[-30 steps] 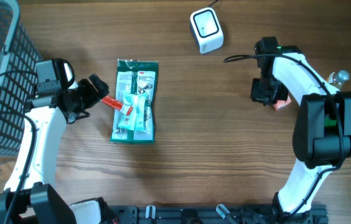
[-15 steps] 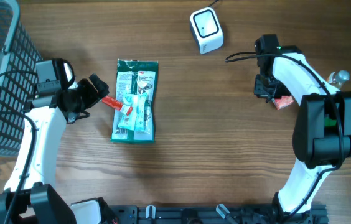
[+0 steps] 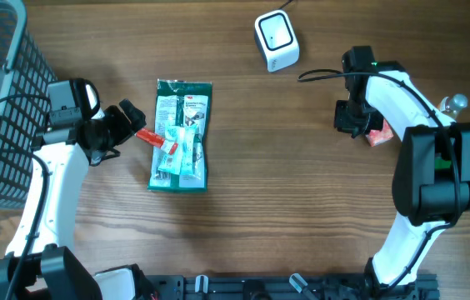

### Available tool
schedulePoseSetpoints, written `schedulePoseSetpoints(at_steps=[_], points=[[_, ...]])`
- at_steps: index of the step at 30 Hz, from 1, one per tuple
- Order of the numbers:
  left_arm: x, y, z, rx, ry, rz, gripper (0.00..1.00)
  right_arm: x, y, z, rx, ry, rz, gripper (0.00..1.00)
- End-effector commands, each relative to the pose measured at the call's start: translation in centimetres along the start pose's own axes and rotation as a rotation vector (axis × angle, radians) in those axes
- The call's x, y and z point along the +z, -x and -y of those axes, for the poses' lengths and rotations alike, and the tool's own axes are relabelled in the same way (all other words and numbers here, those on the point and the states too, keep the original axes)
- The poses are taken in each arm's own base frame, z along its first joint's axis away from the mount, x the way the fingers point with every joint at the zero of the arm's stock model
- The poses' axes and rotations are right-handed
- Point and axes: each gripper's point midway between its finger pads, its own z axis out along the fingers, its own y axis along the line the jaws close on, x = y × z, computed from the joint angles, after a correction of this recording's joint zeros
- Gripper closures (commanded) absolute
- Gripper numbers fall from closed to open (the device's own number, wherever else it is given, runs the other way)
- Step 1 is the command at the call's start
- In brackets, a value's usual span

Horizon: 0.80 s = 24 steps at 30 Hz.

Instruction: Scan the item barcode

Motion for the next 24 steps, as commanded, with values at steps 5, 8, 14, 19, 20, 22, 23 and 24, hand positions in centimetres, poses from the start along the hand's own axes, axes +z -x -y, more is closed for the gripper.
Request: schedulePoseSetpoints(at_steps=[5,8,14,19,20,22,23,24], points=[[-0.4,0.4,0.4,-0.002,-0.012,0.014,0.00,1.8,0.2,1.7,-0.029,-0.112,-0.006,0.88],[-0.4,0.4,0.4,-0.002,-0.012,0.014,0.00,1.6,0.2,3.4,-0.031,-0.200,-0.005,0.85],[-0.4,0.4,0.4,-0.002,-0.012,0.014,0.00,1.5,-0.1,4.3,-0.028,-0.238,-0.017,0.84],[-0.4,0.4,0.4,-0.002,-0.012,0.014,0.00,0.9,-3.0,-5.3,-0.040,0.310,-0.163,0.75],[-0.4,0.4,0.4,-0.002,-0.012,0.014,0.00,0.2,-3.6,-7.0,-0.051,0.404,-0.192,0.73],[-0.4,0.4,0.4,-0.002,-0.012,0.014,0.00,-1.5,-4.8,-10.7,-0.077,0.571,-0.237,0.71],[-0.4,0.4,0.4,-0.002,-0.012,0.014,0.00,-2.1,-5.3,-12.2,-0.092,0.609,-0.244,0.70],[-0.4,0.4,0.4,-0.002,-0.012,0.014,0.00,-2.6,-5.5,-13.7,-0.087,0.640,-0.247,0.66]])
